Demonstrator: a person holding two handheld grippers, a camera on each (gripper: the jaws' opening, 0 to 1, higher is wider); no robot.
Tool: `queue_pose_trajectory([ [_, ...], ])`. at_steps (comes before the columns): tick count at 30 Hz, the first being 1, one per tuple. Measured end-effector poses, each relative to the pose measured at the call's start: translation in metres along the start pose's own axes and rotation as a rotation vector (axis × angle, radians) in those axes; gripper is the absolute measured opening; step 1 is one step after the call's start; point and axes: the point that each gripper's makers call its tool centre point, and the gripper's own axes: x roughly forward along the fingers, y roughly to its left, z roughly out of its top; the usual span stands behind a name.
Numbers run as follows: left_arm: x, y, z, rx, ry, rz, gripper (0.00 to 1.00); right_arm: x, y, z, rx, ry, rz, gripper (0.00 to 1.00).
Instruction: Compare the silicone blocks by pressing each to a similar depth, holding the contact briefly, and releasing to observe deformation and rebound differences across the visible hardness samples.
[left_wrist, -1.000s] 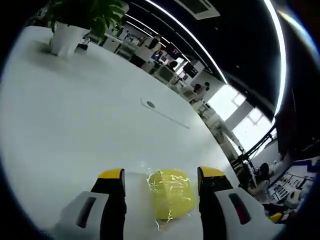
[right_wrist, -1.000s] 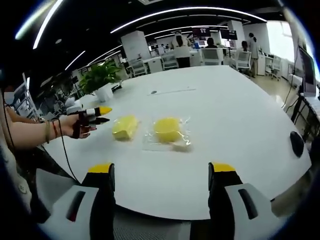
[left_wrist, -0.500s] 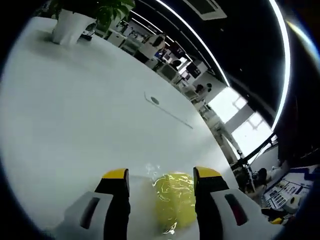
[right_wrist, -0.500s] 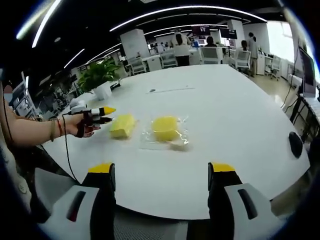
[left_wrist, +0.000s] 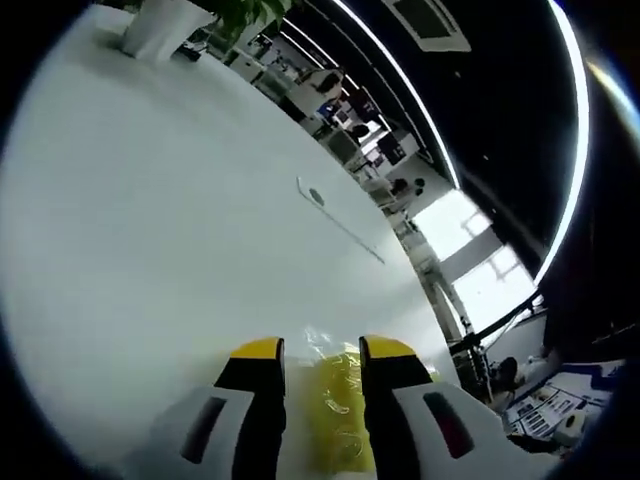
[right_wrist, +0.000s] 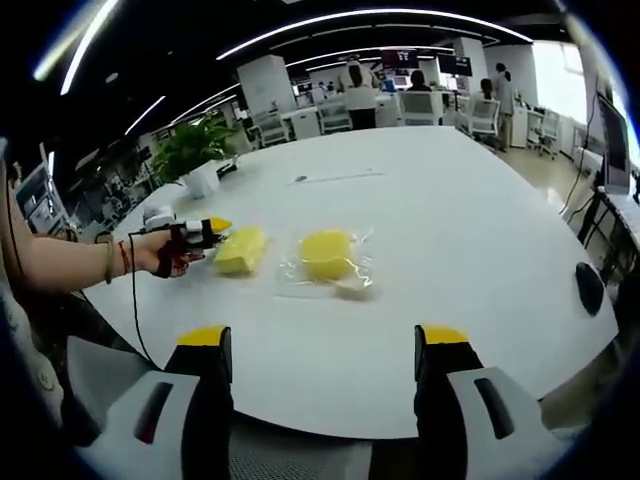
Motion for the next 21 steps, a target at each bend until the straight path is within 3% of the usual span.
queue_pose_trajectory([
  [4,0.0002,0.0006,-0.0032,-0.013,0.002,-0.010,0.13,0.0000,-0.0007,-0.0005,-0.001,0.004,-0.003,0.70],
  [21,0.0050,-0.0024,-0.0018,-0.019,-0.003,-0.043,0.00,0.0035,-0.0013,0.0001,0.001,0.015,-0.002,0.68],
])
